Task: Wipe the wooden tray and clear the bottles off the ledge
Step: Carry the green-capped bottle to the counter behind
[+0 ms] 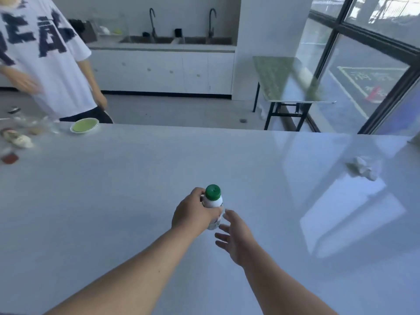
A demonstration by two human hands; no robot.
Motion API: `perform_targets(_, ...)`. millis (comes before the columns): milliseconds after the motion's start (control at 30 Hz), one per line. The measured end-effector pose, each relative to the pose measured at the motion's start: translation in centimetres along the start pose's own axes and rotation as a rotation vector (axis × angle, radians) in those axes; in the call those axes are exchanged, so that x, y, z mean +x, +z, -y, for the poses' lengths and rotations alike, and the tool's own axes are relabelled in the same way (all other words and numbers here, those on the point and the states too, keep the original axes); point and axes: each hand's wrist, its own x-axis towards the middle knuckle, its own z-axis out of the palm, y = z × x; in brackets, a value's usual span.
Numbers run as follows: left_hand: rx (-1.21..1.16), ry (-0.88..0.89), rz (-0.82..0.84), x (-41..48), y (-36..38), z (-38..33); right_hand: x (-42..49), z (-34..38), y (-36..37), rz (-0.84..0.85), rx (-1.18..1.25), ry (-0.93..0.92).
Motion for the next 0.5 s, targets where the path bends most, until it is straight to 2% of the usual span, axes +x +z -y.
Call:
perform_targets(233,-0.018,-0.11,-0.02,1.0,-1.6,6.4,3.3,-3.7,4.7,0.037,-0.073,0.091)
perform_targets(500,-0.003,-0.12,0.036,1.6,-1.2,8.0,4.2,-5.1,5.1,0.017,-0.164,0.09)
